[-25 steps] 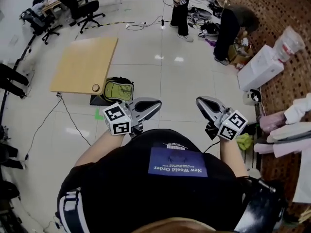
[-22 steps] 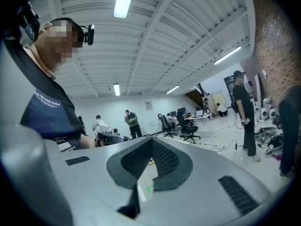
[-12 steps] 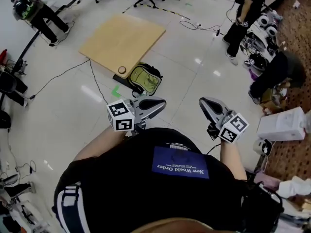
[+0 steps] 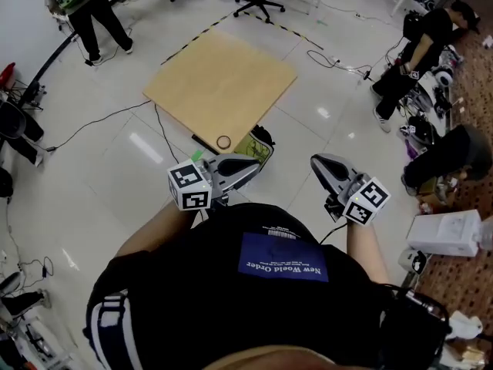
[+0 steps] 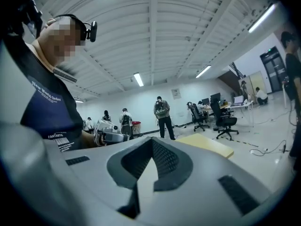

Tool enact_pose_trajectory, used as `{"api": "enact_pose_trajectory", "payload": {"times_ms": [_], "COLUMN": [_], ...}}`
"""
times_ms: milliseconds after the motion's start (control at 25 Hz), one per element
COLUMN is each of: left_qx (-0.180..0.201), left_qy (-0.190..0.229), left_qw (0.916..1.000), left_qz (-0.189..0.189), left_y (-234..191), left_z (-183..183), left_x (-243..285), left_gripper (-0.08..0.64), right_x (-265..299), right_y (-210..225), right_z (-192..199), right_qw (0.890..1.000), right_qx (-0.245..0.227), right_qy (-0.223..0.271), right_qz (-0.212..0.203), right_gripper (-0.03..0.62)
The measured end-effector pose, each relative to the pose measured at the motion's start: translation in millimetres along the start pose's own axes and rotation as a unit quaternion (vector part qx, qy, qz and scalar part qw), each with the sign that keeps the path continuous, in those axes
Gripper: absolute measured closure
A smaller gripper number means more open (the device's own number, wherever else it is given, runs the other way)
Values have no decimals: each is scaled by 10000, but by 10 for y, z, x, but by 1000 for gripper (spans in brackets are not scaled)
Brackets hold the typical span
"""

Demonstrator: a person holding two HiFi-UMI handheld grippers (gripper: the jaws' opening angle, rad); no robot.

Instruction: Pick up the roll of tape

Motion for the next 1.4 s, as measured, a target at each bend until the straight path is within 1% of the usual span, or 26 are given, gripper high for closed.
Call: {"api": "enact_pose_trajectory", "payload": {"times_ms": [120, 280, 400, 560, 680, 840, 960, 1040, 1120, 1240, 1320, 1360, 1400], "left_qx": [34, -75, -158, -142, -120, -197, -239, -343, -421, -494, -524, -512, -479], "left_qy": [-43, -9, 76, 103, 144, 323, 400, 415, 406, 459, 451, 392, 295], "left_qw": [10000, 9998, 9987, 9948, 9891, 9765, 9680, 9640, 9617, 9597, 9600, 9612, 9631], "left_qz": [5, -179, -483, -1005, -1460, -2120, -2465, -2605, -2676, -2729, -2713, -2683, -2633], "left_y": [-363, -726, -943, -1253, -1416, -1536, -1633, -1624, -1603, -1640, -1704, -1737, -1767], "left_z": [-178, -240, -267, -327, -348, -389, -436, -407, -372, -351, -334, -316, -289], "left_x": [-140, -233, -215, -143, -101, -69, 6, -21, -158, -405, -530, -580, -625], "left_gripper": [554, 554, 554, 554, 554, 554, 554, 554, 554, 554, 554, 554, 554], "right_x": [472, 897, 1058, 1332, 1556, 1786, 2002, 2136, 2275, 2462, 2569, 2621, 2673], "right_y": [112, 222, 475, 894, 1150, 1378, 1540, 1508, 1370, 1151, 1023, 957, 883], "right_z": [-65, 31, 65, 32, 58, 41, 0, 17, 58, 128, 180, 217, 257], "right_qw": [9999, 9990, 9974, 9934, 9869, 9735, 9637, 9582, 9548, 9516, 9480, 9462, 9443], "right_qx": [102, 158, 275, 396, 449, 390, 328, 299, 207, 71, -52, -92, -125], "right_qy": [67, -183, -298, -244, -239, -367, -420, -441, -507, -695, -814, -896, -977], "right_qz": [-33, -365, -593, -1053, -1530, -2223, -2616, -2811, -2923, -2994, -3076, -3109, -3141], "right_gripper": [606, 606, 607, 607, 607, 606, 606, 607, 607, 607, 607, 597, 550]}}
Point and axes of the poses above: the fingertips, and each gripper's own axes: x forward along the fingers, y to its right, z out of its underside, the point moved 3 cm from there along -x, backward along the fingers, and after that the axes turned 5 degrees about y, right-handed, at the moved point
